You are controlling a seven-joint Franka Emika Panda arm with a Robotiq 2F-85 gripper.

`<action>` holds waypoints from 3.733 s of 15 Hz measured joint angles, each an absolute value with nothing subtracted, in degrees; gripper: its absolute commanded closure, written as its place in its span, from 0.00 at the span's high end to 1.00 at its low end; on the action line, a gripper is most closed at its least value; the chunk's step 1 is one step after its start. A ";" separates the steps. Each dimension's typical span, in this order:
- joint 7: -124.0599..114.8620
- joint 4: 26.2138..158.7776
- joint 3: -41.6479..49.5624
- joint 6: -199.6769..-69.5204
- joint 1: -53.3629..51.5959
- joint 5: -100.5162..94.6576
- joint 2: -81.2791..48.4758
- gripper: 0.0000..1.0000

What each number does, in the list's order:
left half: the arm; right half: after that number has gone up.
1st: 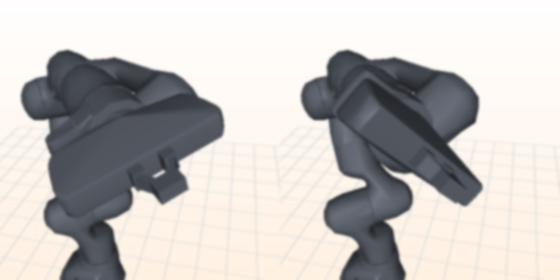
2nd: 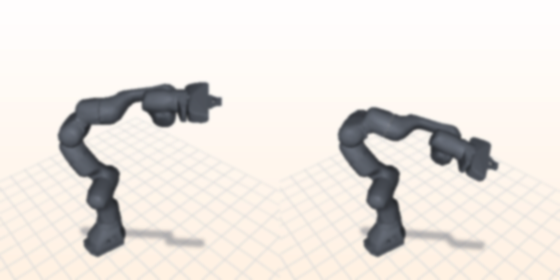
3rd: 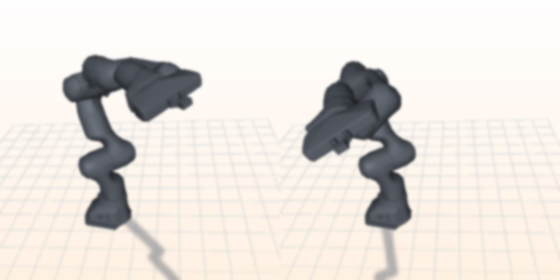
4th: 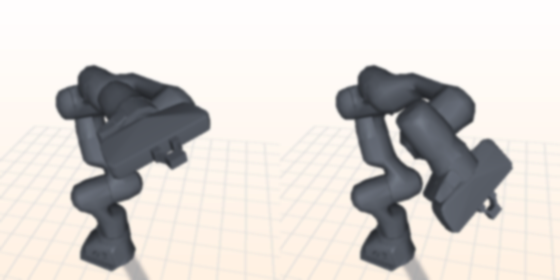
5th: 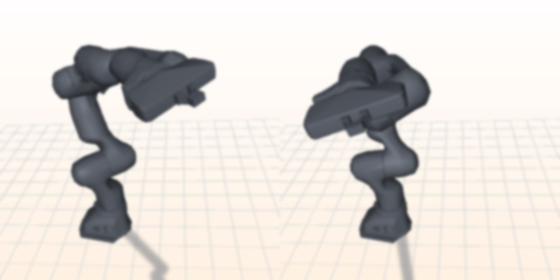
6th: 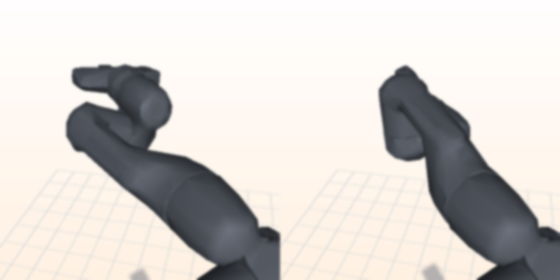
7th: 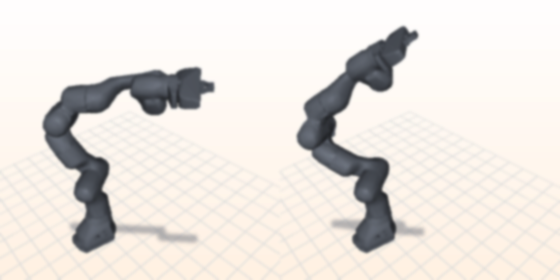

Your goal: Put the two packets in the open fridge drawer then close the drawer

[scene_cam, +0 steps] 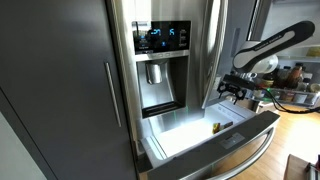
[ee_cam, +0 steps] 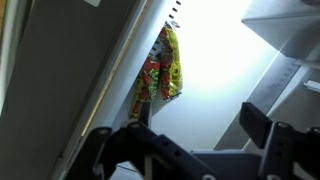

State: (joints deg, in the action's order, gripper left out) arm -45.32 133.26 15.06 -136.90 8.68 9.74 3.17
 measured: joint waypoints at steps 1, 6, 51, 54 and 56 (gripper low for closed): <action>-44.02 134.61 14.94 -137.11 8.88 9.99 4.15 1.00; -32.22 142.49 14.64 -137.33 9.40 11.99 10.07 1.00; 4.64 157.59 17.30 -135.97 16.74 -6.70 9.98 1.00; 5.42 157.57 18.27 -137.16 17.12 -5.73 7.80 1.00; 6.08 157.56 18.74 -139.40 17.39 -4.97 6.52 1.00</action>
